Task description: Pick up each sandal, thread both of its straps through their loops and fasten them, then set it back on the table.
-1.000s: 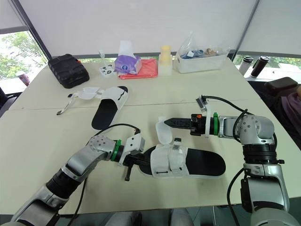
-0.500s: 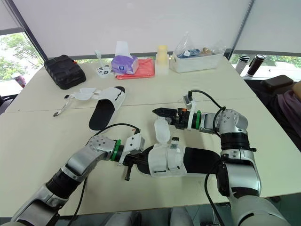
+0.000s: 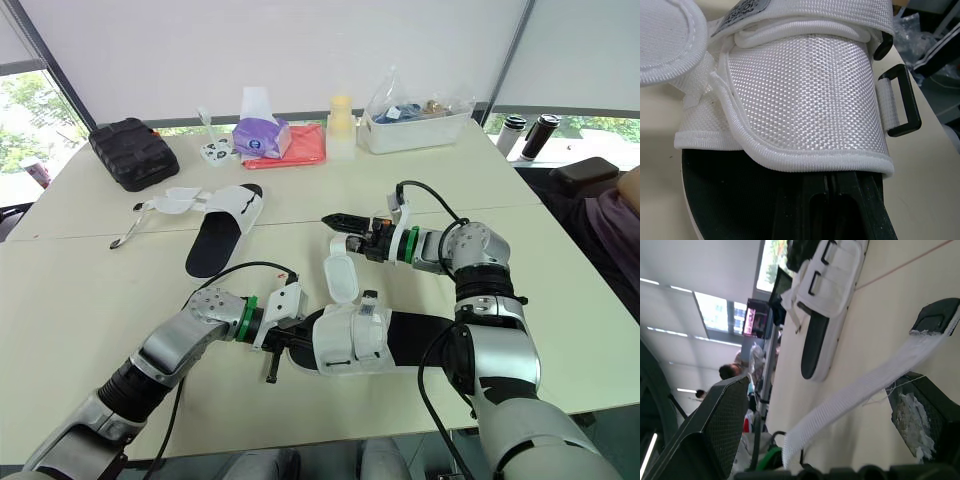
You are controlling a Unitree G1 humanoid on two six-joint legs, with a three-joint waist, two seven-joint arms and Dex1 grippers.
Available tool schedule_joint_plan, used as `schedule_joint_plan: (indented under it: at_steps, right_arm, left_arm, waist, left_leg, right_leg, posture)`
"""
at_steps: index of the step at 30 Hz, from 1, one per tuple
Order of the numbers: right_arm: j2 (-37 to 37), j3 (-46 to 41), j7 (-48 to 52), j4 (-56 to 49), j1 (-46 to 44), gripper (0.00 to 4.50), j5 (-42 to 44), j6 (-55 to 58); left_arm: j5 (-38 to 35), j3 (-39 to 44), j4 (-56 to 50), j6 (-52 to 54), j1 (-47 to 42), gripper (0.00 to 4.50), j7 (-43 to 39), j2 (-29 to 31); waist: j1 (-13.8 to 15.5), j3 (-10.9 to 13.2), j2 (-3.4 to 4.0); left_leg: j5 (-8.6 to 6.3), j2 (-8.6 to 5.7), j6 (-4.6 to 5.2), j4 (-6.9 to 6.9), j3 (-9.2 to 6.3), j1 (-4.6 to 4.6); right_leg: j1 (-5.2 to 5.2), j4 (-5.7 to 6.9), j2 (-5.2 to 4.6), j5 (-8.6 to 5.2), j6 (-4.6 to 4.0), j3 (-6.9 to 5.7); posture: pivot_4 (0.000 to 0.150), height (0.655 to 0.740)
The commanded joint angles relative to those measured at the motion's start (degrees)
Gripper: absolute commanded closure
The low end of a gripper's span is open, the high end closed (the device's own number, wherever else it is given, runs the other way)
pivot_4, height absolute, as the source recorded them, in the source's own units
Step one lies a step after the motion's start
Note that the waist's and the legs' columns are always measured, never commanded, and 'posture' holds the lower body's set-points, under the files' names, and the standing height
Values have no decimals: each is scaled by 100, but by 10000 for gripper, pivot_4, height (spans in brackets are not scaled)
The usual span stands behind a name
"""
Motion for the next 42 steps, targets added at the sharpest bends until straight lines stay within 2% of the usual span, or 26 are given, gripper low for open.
schedule_joint_plan:
  at_steps: [1, 2, 9, 10, 12, 17, 20, 24, 27, 29, 31, 38, 40, 42]
  right_arm:
    - [11, -6, 126, -135, -81, 5317, -141, -275]
    - [22, -35, 145, -131, -93, 7673, -154, -335]
    - [55, -98, 127, -173, -211, 43403, -289, -702]
    - [28, -70, 196, -282, -196, 44316, -297, -737]
    - [-74, 80, 402, -711, -94, 44316, -353, -916]
    - [-307, 355, 741, -2422, 516, 44316, -702, -2261]
    - [-456, 554, 831, -3788, 1198, 44316, -1394, -4021]
    - [-805, 926, 1035, -4656, 2087, 44316, -2436, -6151]
    - [-969, 942, 1047, -4913, 2716, 44316, -3002, -7824]
    - [-1239, 1083, 1285, -5002, 3182, 44316, -3483, -9461]
    - [-1460, 1235, 1452, -5011, 3463, 44316, -3722, -10637]
    - [-1985, 1688, 1370, -4282, 3602, 44316, -4219, -13674]
    - [-2072, 1840, 1270, -4124, 3520, 39230, -4399, -13954]
    - [-2129, 1910, 1139, -4022, 3452, 31443, -4558, -14001]
  left_arm:
    - [136, -66, 4, 70, 93, 45000, 106, 31]
    - [138, -67, -7, 76, 102, 45000, 114, 28]
    - [140, -95, -11, 67, 100, 45000, 121, 20]
    - [140, -96, -7, 62, 97, 45000, 118, 23]
    - [134, -91, -3, 55, 93, 45000, 108, 32]
    - [117, -82, 22, 41, 99, 45000, 90, 35]
    - [105, -86, 54, 23, 123, 45000, 62, 45]
    - [89, -66, 86, 13, 138, 45000, 61, 37]
    - [87, -54, 129, -2, 134, 45000, 49, 32]
    - [91, -53, 160, -21, 122, 45000, 23, 41]
    - [98, -57, 194, -49, 106, 45000, -10, 53]
    - [153, -126, 339, -138, 15, 45000, -99, -5]
    - [161, -136, 373, -158, -10, 45000, -120, -14]
    - [168, -138, 403, -172, -28, 45000, -134, -21]
  waist:
    - [-19, 0, 0]
    - [-36, 0, 0]
    - [-70, 0, 0]
    - [-68, 0, 0]
    - [-68, 0, 1]
    - [-60, 0, 1]
    - [-53, 0, 1]
    - [-64, 0, 1]
    - [-53, 0, 0]
    - [-54, -1, 1]
    - [-60, -1, 1]
    - [-68, 0, -1]
    - [-68, 0, 0]
    - [-65, 0, 0]
  left_leg:
    - [0, 0, 0, 0, 0, 0]
    - [0, 0, -1, 0, 0, 0]
    - [1, 0, -3, 0, 0, -1]
    - [1, 0, -3, 0, 0, -1]
    - [2, 0, -3, 0, 0, -2]
    - [2, -1, -4, 1, -1, -14]
    - [3, -1, -5, 2, -1, -15]
    - [5, -2, -9, 4, 0, -29]
    - [7, -1, -13, 5, -1, -29]
    - [8, -1, -14, 5, 1, -28]
    - [8, -1, -14, 4, 2, -25]
    - [-8, 5, 14, -2, 12, 50]
    - [-8, 5, 16, -1, 11, 53]
    - [-6, 6, 12, -1, 11, 52]
  right_leg:
    - [0, 0, 0, 0, 0, 0]
    - [0, 0, 0, 0, 0, 0]
    - [-3, 3, 0, 0, 0, 1]
    - [-3, 3, 0, 0, 0, 1]
    - [-4, 2, 0, 0, 0, 1]
    - [-14, 3, 0, 0, 0, 1]
    - [-16, 4, 0, 0, 1, 1]
    - [-31, 7, 0, 0, 2, 1]
    - [-30, 8, 2, 0, 1, 0]
    - [-29, 8, 2, 0, 2, 0]
    - [-26, 8, 4, 0, 1, 1]
    - [44, 5, 13, -1, 2, 8]
    - [45, 6, 14, -1, 1, 9]
    - [44, 6, 15, -1, 1, 9]
  posture:
    - [1500, 7400]
    - [1500, 7400]
    - [1500, 7400]
    - [1500, 7400]
    - [1500, 7400]
    - [1500, 7400]
    - [1500, 7400]
    - [1500, 7400]
    - [1500, 7400]
    - [1500, 7400]
    - [1500, 7400]
    - [1500, 7400]
    - [1500, 7400]
    - [1500, 7400]
